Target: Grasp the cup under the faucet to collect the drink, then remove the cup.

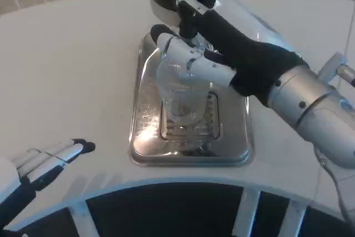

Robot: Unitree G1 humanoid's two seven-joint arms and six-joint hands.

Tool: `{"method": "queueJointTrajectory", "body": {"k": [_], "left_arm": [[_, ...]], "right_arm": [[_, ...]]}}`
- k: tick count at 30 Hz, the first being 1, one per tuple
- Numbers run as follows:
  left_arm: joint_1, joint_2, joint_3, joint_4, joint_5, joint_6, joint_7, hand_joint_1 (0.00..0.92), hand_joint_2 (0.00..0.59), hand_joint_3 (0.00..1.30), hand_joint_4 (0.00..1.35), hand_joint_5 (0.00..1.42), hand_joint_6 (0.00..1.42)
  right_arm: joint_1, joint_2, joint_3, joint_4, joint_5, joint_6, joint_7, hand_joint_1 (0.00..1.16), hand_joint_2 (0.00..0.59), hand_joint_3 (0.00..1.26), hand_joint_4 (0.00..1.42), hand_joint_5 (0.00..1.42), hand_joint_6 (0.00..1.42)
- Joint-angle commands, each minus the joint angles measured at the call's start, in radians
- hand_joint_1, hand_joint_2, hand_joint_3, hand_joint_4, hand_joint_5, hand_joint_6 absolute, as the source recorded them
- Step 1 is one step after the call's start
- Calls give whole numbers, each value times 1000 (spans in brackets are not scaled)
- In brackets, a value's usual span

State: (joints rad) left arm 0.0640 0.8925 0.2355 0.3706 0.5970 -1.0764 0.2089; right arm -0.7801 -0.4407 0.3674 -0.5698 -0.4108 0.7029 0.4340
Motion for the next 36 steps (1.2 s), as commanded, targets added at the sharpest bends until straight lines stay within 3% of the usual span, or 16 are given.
{"method": "queueJointTrajectory", "body": {"k": [1,9,15,19,22,29,36], "left_arm": [[0,12,-9,18,-13,-1,-9,4,71,127,65,153,290],[-19,11,-30,39,-38,10,-32,3,69,126,65,153,290],[-68,-33,-70,65,-215,101,-138,30,52,36,27,174,307],[-107,-75,-86,55,-314,187,-205,56,37,0,6,193,333],[-156,-131,-103,35,-364,279,-243,70,34,0,0,203,341],[-214,-241,-135,-5,-371,401,-270,146,28,0,0,196,348],[-228,-313,-139,-59,-372,469,-265,166,26,0,0,209,350]], "right_arm": [[-15,4,46,10,-8,-64,58,0,461,0,0,0,0],[0,1,49,34,-47,-118,90,0,461,0,0,0,0],[9,4,34,35,-58,-128,101,0,461,0,0,0,0],[11,7,27,33,-62,-127,107,0,461,0,0,0,0],[14,10,24,29,-67,-123,111,0,461,0,0,0,0],[27,12,20,15,-81,-115,115,0,461,0,0,0,0],[40,9,11,2,-90,-114,123,0,461,0,0,0,0]]}}
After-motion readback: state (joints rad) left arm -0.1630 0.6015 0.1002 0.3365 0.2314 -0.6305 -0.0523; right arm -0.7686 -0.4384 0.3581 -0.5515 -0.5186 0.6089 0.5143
